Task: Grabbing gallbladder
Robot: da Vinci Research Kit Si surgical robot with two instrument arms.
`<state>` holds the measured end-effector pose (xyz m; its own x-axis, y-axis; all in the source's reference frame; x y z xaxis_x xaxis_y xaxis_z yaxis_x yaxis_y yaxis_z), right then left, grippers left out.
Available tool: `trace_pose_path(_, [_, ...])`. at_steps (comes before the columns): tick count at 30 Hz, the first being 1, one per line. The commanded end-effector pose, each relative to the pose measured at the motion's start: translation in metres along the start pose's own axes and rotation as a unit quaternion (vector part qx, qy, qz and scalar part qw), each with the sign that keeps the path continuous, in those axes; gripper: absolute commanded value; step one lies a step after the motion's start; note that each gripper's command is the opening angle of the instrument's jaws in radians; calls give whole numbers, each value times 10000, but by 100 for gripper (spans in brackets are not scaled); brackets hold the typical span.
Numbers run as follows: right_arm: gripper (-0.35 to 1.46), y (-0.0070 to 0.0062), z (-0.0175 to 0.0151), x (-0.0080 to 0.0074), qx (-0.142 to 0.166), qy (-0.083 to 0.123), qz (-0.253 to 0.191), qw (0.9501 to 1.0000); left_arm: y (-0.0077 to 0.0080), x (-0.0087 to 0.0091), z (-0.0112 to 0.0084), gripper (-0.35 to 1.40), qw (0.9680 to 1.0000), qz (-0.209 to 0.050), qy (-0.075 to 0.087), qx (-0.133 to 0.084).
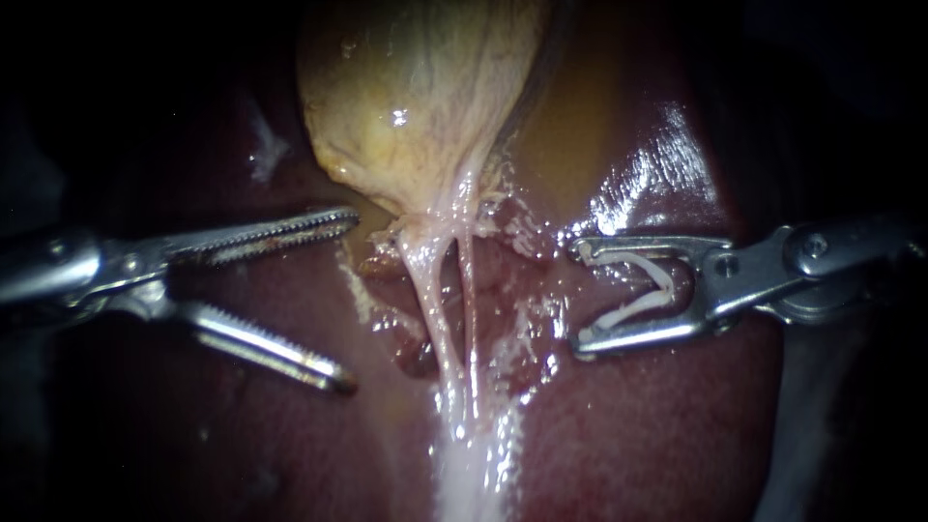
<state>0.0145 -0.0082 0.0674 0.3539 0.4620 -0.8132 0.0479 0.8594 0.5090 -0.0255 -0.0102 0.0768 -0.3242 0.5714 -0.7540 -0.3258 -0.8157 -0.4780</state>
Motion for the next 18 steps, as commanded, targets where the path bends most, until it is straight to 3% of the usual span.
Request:
trace_pose_path(1, [50,0,0,0,0,0,0,10000,0,0,0,116,10000,0,0,0])
trace_pose_path(5, [50,0,0,0,0,0,0,10000,-1,0,0,116,10000,-59,-1,-3])
trace_pose_path(11, [50,0,0,0,0,0,0,10000,-8,-3,0,111,9981,-619,-13,14])
trace_pose_path(18, [50,0,0,0,-1,0,0,10000,-22,-12,6,101,9941,-1083,-21,37])
